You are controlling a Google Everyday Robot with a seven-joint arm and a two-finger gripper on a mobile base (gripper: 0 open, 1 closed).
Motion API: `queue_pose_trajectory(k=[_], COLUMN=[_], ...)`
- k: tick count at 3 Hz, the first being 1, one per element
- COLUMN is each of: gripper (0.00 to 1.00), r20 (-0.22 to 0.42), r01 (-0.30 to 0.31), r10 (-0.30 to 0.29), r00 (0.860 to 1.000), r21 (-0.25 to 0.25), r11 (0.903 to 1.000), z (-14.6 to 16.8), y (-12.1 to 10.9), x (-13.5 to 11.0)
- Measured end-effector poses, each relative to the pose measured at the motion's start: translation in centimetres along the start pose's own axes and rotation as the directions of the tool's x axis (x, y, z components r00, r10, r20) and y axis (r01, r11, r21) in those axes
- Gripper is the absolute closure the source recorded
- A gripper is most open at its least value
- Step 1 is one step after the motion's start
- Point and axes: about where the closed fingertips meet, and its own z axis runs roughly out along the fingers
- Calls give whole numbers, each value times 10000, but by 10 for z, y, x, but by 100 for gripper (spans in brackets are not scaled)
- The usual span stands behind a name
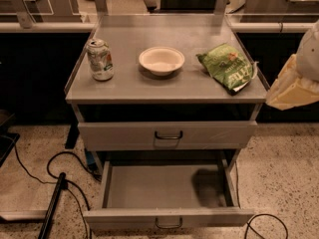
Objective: Close middle drawer
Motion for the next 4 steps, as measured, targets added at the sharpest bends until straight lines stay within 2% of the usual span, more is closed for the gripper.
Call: queue_pose_trajectory(k=[1, 2, 3, 4], gripper=[100, 100, 100, 100], r20=[-91, -536, -1142, -1130], r01=[-668, -1471, -2232, -2226], r10=[667, 1426, 2035, 2033], r00=[9977, 9883, 9724, 9726], r21=[-157, -930, -2010, -1993], r11=[9976, 9847, 9538, 9543], z=[22, 74, 136, 135], y=[28, 71, 120, 119], x=[15, 40, 66, 66])
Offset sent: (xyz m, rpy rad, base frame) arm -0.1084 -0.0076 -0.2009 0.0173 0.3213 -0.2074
